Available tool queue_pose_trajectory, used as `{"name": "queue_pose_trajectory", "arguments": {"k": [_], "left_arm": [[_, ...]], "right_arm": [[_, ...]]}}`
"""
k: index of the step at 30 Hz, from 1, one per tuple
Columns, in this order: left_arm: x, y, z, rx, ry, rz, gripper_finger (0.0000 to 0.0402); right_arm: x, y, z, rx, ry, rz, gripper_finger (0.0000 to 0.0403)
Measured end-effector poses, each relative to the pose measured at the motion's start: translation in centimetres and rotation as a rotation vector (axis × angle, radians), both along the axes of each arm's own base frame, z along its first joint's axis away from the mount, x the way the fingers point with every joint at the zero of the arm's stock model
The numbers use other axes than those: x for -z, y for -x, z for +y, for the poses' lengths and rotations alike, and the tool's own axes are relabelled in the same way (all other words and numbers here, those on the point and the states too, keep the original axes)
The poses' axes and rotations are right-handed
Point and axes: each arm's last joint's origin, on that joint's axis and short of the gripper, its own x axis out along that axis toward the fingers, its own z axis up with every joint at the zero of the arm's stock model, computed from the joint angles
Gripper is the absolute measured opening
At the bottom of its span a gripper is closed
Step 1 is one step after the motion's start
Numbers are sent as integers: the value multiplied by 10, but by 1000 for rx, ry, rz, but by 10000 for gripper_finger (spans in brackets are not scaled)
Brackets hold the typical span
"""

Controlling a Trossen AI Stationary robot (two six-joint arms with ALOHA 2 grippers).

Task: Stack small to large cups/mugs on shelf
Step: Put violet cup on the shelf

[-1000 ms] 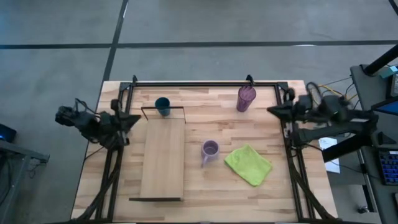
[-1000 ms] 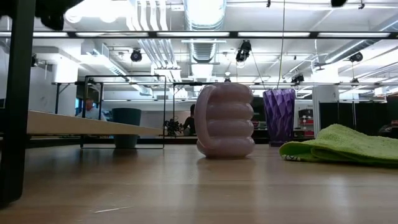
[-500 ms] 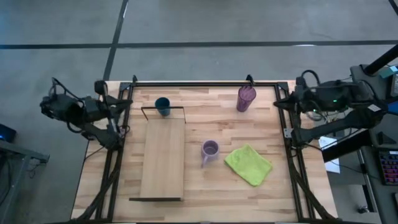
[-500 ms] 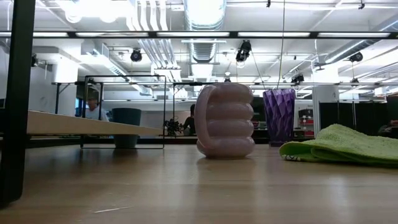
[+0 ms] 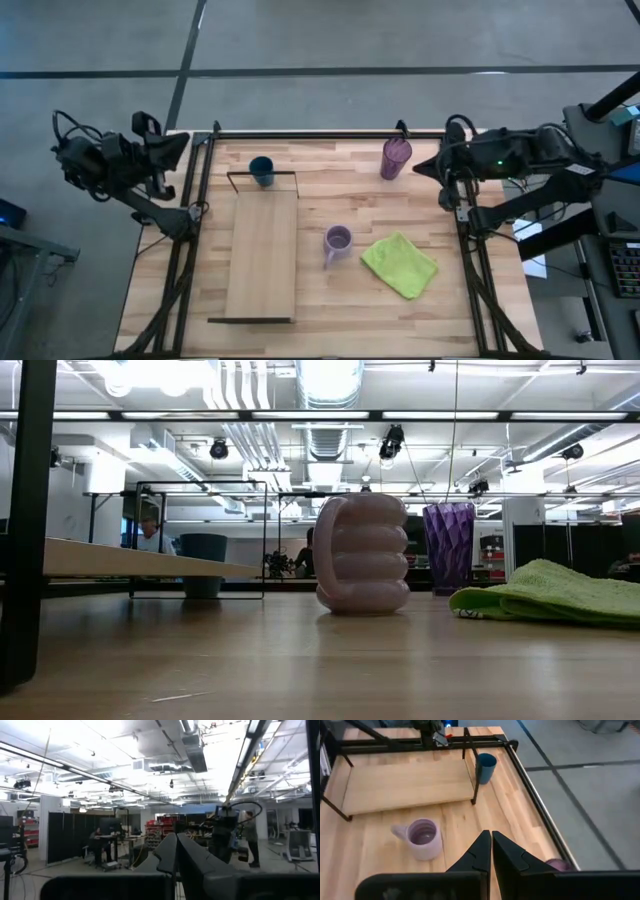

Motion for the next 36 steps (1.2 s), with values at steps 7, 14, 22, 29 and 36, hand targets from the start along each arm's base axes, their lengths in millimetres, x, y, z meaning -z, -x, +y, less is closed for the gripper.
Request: {"name": "queue_pose_trajectory", "arguments": {"k": [7, 14, 22, 29, 36], "left_arm": [[1, 2, 2, -45, 25, 9, 0], [0, 11, 11, -256, 73, 70, 0], [-2, 28, 19, -277, 51, 57, 27], [-2, 39, 24, -287, 55, 39, 86], [-2, 49, 29, -283, 78, 7, 100]], "right_arm": [[2, -6, -4, 123, 148, 159, 9], [10, -15, -12, 318, 135, 309, 14], [29, -45, -37, 493, 101, 432, 69], [61, -77, -73, 497, -92, 611, 117], [97, -106, -114, 518, -125, 788, 123]]}}
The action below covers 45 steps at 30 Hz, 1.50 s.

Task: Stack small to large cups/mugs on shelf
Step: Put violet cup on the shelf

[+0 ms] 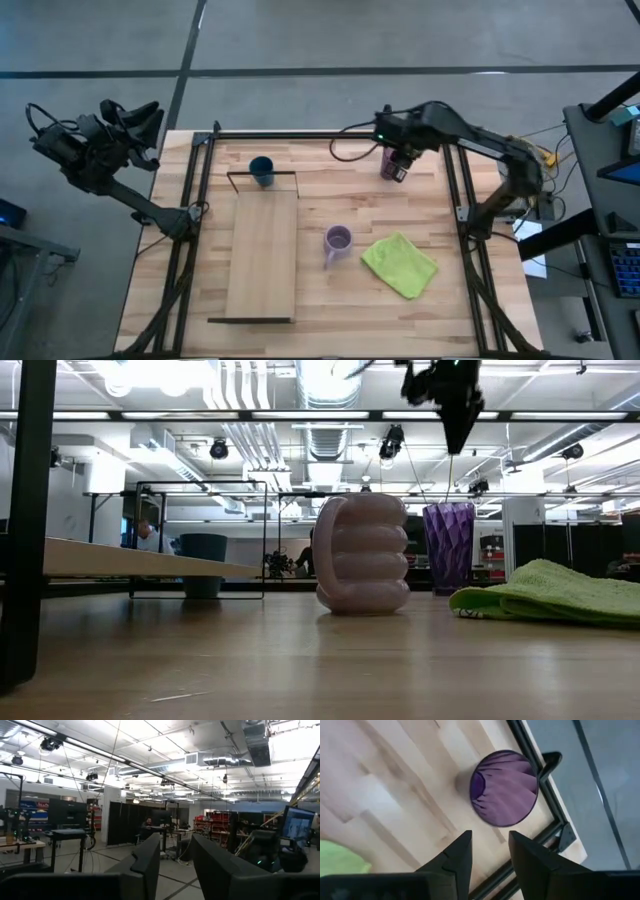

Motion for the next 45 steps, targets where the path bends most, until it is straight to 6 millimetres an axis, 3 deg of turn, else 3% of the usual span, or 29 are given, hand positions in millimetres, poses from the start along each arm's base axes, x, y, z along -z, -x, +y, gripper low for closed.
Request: {"name": "queue_pose_trajectory", "arguments": {"k": [9, 17, 24, 37, 45], "left_arm": [[2, -1, 0, 3, -5, 5, 100], [3, -2, -1, 3, -7, 10, 100], [3, -1, -1, 3, -5, 6, 100], [3, -2, -1, 4, -3, 6, 100], [3, -2, -1, 4, -3, 6, 100]], "right_arm": [[46, -23, -42, 152, -57, 129, 116], [70, -34, -51, 196, -175, 155, 112], [68, -33, -51, 189, -179, 150, 109], [44, -19, -46, 187, -189, 58, 107], [46, -21, -46, 200, -228, 43, 105]]}}
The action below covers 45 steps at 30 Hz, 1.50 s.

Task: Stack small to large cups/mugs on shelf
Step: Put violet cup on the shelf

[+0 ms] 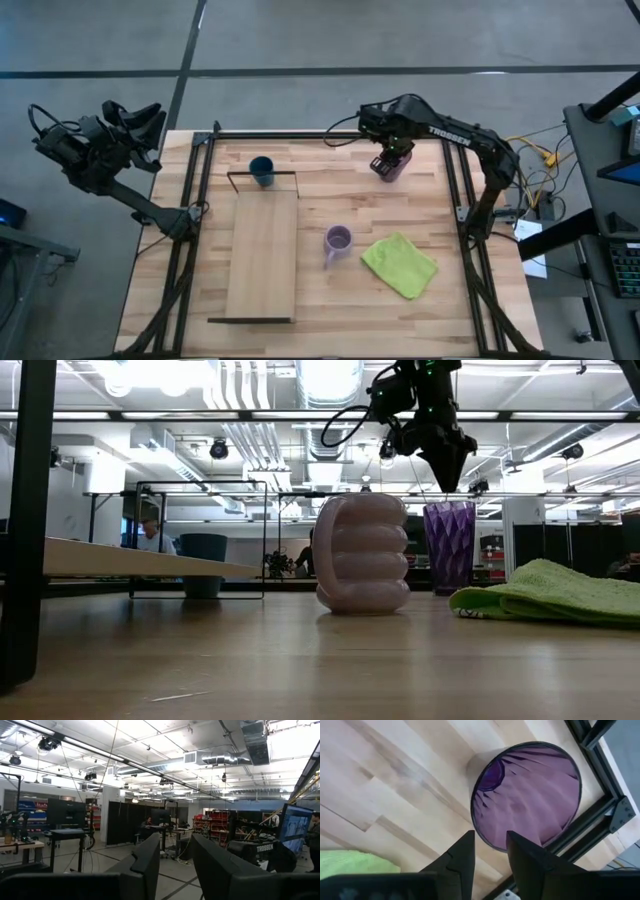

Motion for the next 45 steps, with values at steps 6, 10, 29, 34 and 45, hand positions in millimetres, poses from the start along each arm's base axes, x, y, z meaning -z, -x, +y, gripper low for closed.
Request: {"name": "queue_pose_trajectory", "arguments": {"k": [6, 10, 29, 34, 45], "left_arm": [[0, 0, 0, 0, 0, 1, 100], [0, 0, 0, 0, 0, 0, 100], [0, 0, 0, -1, -1, 2, 100], [0, 0, 0, -1, -1, 2, 100], [0, 0, 0, 0, -1, 2, 100]], "right_arm": [[1, -1, 0, 5, -23, -10, 106], [1, -1, 1, -2, -37, -17, 107], [11, -7, -1, -30, -47, -69, 106], [22, -6, -1, -29, -53, -52, 106], [32, -9, -2, -80, -47, -61, 23]]}}
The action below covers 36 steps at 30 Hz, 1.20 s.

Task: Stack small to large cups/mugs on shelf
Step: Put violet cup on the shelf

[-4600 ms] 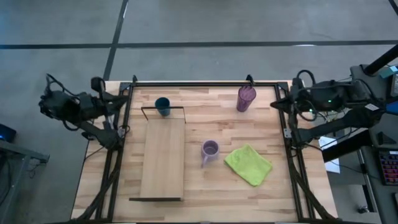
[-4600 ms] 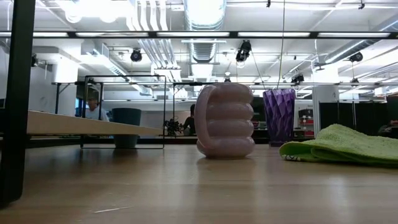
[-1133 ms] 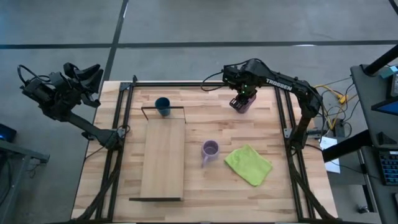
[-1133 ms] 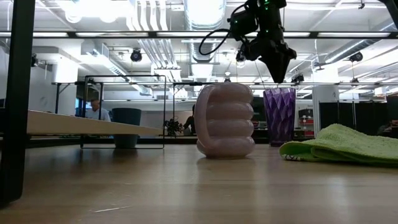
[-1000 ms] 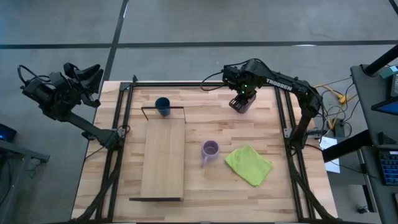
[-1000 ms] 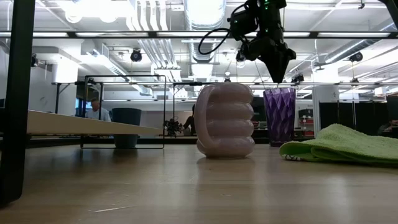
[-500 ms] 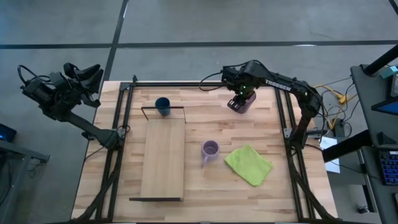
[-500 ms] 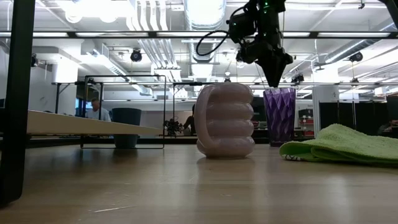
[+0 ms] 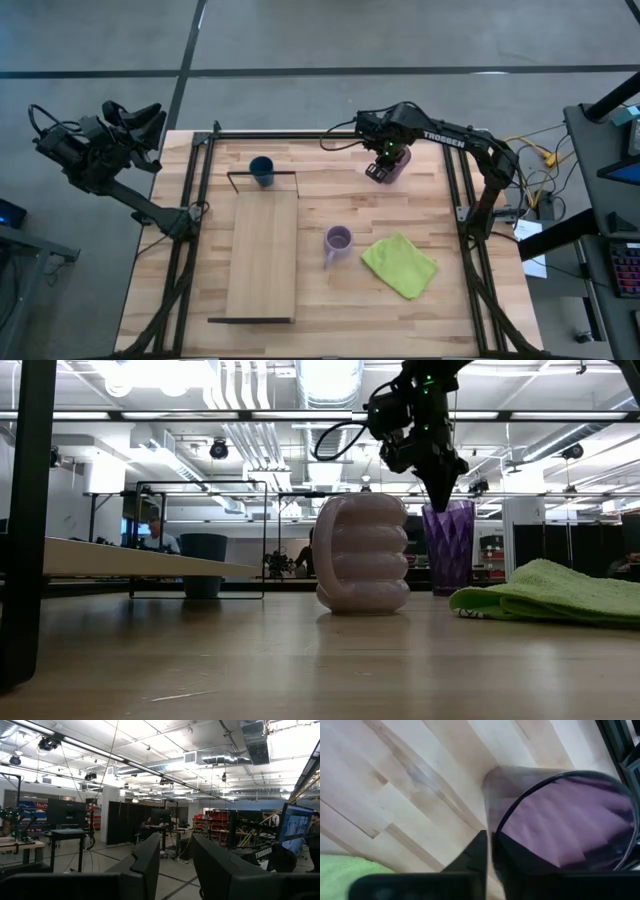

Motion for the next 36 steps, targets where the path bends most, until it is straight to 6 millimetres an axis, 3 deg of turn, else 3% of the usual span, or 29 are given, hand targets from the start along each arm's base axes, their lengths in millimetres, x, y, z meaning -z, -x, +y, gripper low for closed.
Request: {"name": "queue_pose_trajectory", "arguments": {"k": [4, 8, 15, 19, 24, 29, 36], "left_arm": [[0, 0, 0, 0, 0, 0, 100], [0, 0, 0, 0, 0, 0, 100], [0, 0, 0, 14, 30, -23, 100], [2, -1, -1, 15, 37, -23, 100], [4, -3, -2, 15, 34, -15, 100], [4, -7, -3, 42, 89, -51, 100], [6, -9, -3, -21, 142, -25, 100]], "right_arm": [[-3, -4, 2, -35, 11, -24, 11], [-22, -13, 10, -104, 37, -90, 10], [-89, -34, 39, -360, 114, -352, 10], [-131, -45, 59, -547, 242, -550, 9], [-167, -56, 79, -669, 307, -818, 9], [-170, -64, 87, -672, 209, -918, 9], [-138, -94, 95, -724, 124, -853, 9]]}}
